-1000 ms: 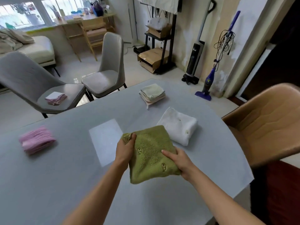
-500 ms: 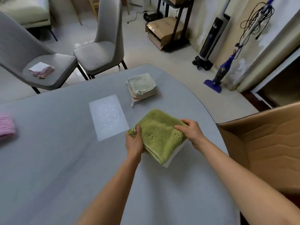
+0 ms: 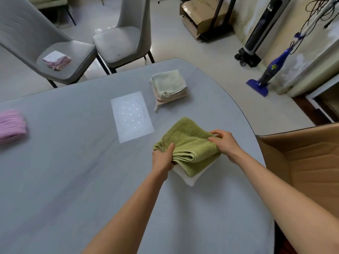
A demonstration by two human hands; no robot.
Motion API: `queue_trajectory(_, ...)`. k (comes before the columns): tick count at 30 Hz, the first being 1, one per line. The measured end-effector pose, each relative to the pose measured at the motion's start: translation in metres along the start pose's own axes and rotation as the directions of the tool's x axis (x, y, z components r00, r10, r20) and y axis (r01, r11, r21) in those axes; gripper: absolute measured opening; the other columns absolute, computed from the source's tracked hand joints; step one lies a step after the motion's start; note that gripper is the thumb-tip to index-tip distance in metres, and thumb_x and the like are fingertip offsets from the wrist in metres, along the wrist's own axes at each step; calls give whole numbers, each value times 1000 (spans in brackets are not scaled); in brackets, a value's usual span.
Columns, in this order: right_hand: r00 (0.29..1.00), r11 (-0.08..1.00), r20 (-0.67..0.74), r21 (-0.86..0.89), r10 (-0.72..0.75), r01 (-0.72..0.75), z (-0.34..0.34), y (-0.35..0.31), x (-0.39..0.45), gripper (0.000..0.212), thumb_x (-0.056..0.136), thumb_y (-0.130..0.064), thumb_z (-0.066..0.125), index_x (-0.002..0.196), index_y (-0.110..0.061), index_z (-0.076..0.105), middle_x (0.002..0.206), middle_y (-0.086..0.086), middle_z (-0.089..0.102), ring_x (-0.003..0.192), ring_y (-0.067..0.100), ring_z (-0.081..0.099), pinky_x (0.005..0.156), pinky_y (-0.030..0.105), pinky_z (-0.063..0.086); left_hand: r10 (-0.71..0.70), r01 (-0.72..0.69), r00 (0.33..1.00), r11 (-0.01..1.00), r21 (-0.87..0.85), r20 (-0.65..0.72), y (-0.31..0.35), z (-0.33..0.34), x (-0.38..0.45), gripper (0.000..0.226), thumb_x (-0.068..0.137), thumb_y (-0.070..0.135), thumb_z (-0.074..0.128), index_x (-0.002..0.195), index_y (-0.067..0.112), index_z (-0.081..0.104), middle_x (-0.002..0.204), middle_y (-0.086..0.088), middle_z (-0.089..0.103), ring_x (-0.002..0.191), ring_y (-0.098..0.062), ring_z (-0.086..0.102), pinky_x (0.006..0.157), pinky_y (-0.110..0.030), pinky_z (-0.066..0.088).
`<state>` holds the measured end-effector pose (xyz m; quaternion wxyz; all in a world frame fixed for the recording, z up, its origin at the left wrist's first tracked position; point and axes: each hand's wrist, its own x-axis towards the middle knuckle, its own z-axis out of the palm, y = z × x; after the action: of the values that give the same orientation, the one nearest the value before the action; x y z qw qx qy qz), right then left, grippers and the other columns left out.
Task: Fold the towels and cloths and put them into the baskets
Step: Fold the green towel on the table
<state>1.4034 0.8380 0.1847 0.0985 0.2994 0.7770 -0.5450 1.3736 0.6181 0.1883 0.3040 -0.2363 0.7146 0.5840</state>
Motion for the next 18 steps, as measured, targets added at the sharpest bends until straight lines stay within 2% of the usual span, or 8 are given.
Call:
queue_trajectory(2,999,946,-5,-323,-39,35,1,-7,2,23,88,-18,61,109,-13,66,107,9,65,103,26,59,85,30,44,5,-3,1000,998,69,-27,0,0,4,44,78,48,69,101,12,61,83,-10,61,66,-23,62,44,-30,50)
queue_trajectory(4,965,776,-32,-601,-259,189,5,-16,-10,31,92,-27,55,117,-10,61,115,13,60,110,31,55,92,36,43,69,-36,992,959,281,-109,-4,-1,10,74,57,69,64,109,17,59,98,-7,68,89,-27,67,71,-47,58)
queue_trajectory(7,718,502,54,-678,-694,537,22,-19,-45,44,90,-39,46,116,-7,61,117,15,60,110,32,54,97,40,38,149,-69,979,881,467,-137,-7,-4,13,84,47,81,51,107,22,61,97,3,68,90,-21,65,80,-45,55)
queue_trajectory(9,603,268,269,-710,-751,651,35,-10,-68,52,88,-48,46,121,-9,60,122,13,59,118,30,52,104,42,34,184,-90,973,862,498,-142,0,-4,9,81,48,81,50,105,24,62,96,5,68,91,-20,65,80,-43,55)
queue_trajectory(10,620,193,359,-739,-698,646,42,-2,-77,60,87,-55,46,126,-10,57,128,13,56,124,30,49,107,46,32,202,-103,968,859,501,-147,3,-4,7,79,50,81,52,104,25,62,96,4,68,93,-21,64,80,-42,54)
queue_trajectory(12,756,200,385,-809,-529,552,53,12,-89,77,82,-65,43,137,-12,47,140,14,48,133,31,42,110,51,27,241,-135,958,861,490,-158,8,-6,4,69,58,76,58,102,24,65,98,4,69,95,-21,64,80,-40,53)
queue_trajectory(14,850,269,308,-854,-428,445,62,19,-95,79,80,-60,42,142,-11,39,144,17,44,135,33,40,110,53,23,287,-179,945,852,493,-154,13,-8,1,58,66,70,63,101,23,66,97,3,69,95,-21,64,79,-38,52)
queue_trajectory(18,868,472,255,-756,-427,454,69,16,-96,75,80,-28,55,148,-8,31,152,16,32,142,32,28,118,47,13,341,-207,925,822,531,-167,19,-7,-2,54,72,63,68,101,19,62,100,0,68,96,-24,62,78,-36,49)
